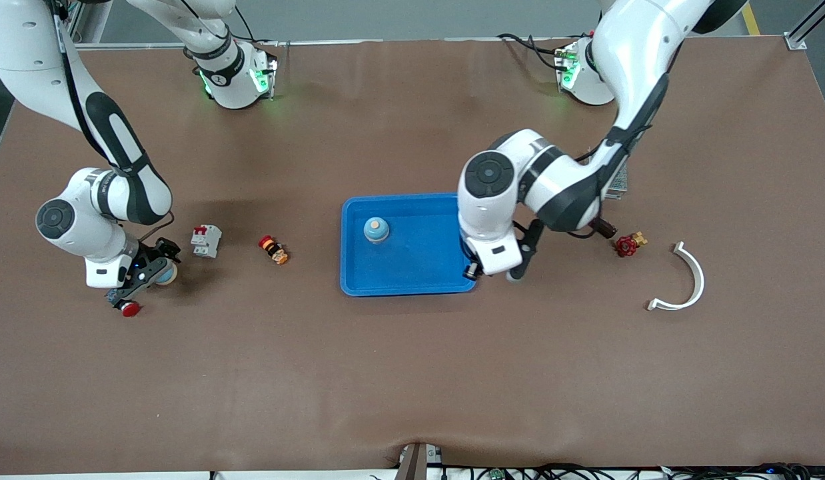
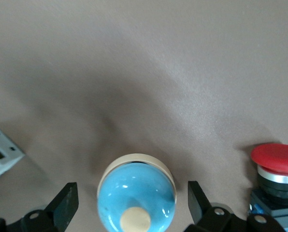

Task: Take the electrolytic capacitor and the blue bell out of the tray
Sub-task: 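Place the bell with the right gripper while the left gripper grasps a capacitor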

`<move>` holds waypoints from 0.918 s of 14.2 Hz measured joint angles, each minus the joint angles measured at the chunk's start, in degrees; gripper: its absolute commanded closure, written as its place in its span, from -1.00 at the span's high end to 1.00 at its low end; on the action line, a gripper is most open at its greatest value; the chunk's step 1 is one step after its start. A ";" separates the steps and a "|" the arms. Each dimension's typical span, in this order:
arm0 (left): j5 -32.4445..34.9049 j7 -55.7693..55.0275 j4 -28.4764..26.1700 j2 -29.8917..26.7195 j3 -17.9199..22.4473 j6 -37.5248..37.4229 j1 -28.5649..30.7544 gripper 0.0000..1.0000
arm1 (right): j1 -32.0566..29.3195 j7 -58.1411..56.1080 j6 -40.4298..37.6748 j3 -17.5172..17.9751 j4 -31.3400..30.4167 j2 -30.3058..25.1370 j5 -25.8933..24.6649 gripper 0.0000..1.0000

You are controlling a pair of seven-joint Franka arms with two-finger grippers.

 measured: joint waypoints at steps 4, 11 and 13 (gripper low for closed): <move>-0.17 8.06 -1.12 -0.75 0.04 -1.54 5.26 -1.00 | 0.70 3.35 -22.69 1.91 9.07 -7.28 4.74 1.00; -0.41 28.28 -6.26 -1.10 -0.10 -1.94 19.42 -1.00 | 11.02 33.26 -52.88 2.71 30.09 -12.76 5.01 1.00; -0.44 34.19 -8.23 -1.19 -0.19 -1.94 23.29 -1.00 | 16.96 45.86 -54.31 2.96 32.32 -12.84 5.08 1.00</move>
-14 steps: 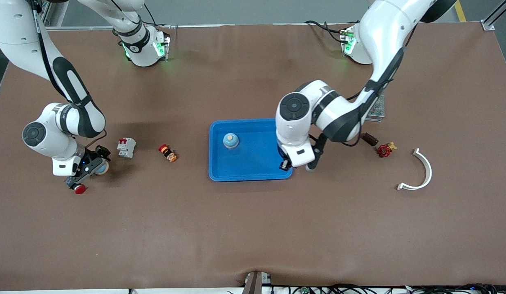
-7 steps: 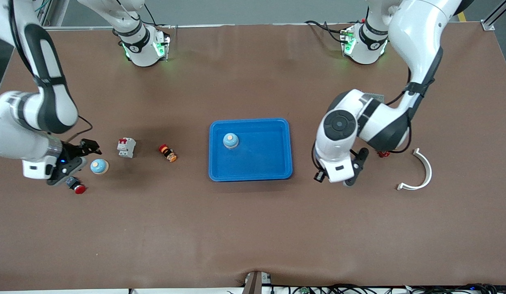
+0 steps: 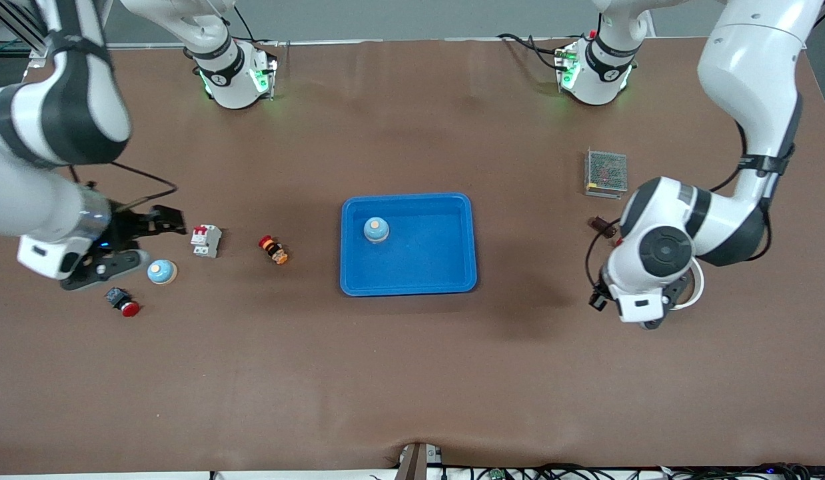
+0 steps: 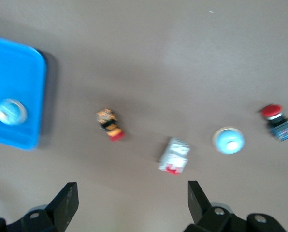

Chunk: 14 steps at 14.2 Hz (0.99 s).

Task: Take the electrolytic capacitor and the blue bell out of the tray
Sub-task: 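Place the bell with the right gripper while the left gripper grasps a capacitor, then carry the capacitor toward the valve while the right gripper reaches the bell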

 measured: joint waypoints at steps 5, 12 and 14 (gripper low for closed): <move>0.04 9.84 -4.99 -0.57 0.01 -0.02 6.07 -1.00 | 14.47 25.91 5.77 0.24 -0.14 0.66 0.14 1.00; 3.03 16.70 -10.60 -0.32 0.14 3.61 11.28 -1.00 | 26.35 45.63 22.49 0.15 -5.06 6.52 0.11 1.00; 5.02 16.74 -11.30 0.46 0.33 5.56 11.84 -1.00 | 27.99 46.56 28.37 0.06 -7.77 9.11 0.10 1.00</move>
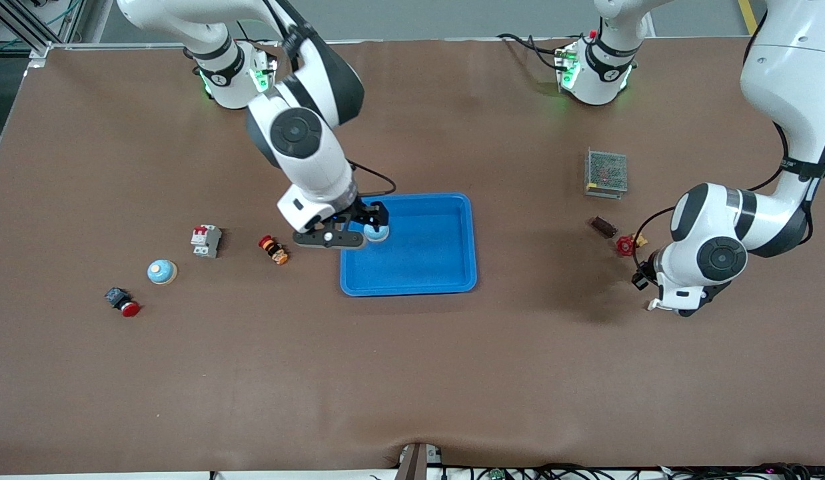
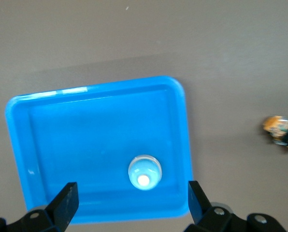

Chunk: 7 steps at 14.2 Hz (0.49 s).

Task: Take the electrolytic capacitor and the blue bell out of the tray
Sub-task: 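Carry the capacitor toward the valve while the right gripper reaches the bell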

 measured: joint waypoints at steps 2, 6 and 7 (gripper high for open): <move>1.57 0.00 -0.08 1.23 0.16 2.19 0.30 -1.00 | 1.22 0.15 3.61 -0.07 -1.54 2.72 -0.06 1.00; 2.35 0.00 -0.08 2.35 0.17 3.71 0.61 -0.42 | 2.62 0.20 5.34 -0.28 -1.76 6.25 -1.45 1.00; 2.36 0.00 -0.08 2.38 0.17 3.71 0.61 -0.20 | 2.82 0.25 5.36 -0.32 -1.76 6.72 -1.65 1.00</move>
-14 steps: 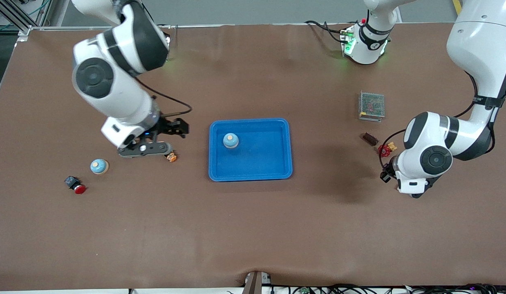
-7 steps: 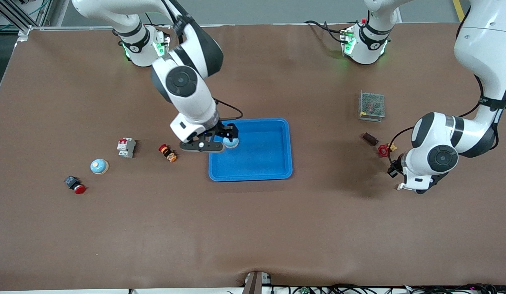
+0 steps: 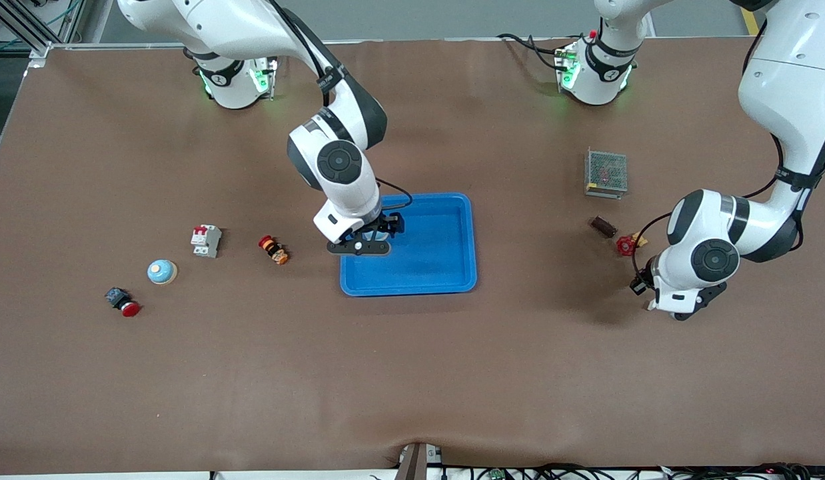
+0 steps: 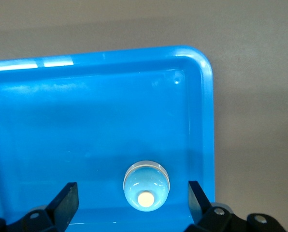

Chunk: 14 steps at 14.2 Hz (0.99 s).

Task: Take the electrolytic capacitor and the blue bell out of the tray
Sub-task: 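Carry the capacitor toward the valve while the right gripper reaches the bell, then place the capacitor with the left gripper while the right gripper grasps the bell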

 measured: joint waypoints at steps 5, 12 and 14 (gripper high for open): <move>0.01 -0.01 0.18 0.04 0.00 0.19 0.04 1.00 | 0.43 0.22 3.43 -0.05 -1.98 0.89 -0.99 1.00; 0.00 -0.05 3.58 -0.82 -1.71 0.55 -0.07 1.00 | 0.51 0.22 15.17 -0.09 -9.50 1.51 -1.44 1.00; 0.00 -0.09 4.63 -1.76 -3.16 0.43 -0.09 1.00 | 0.92 0.22 17.17 -0.10 -10.44 2.25 -1.49 1.00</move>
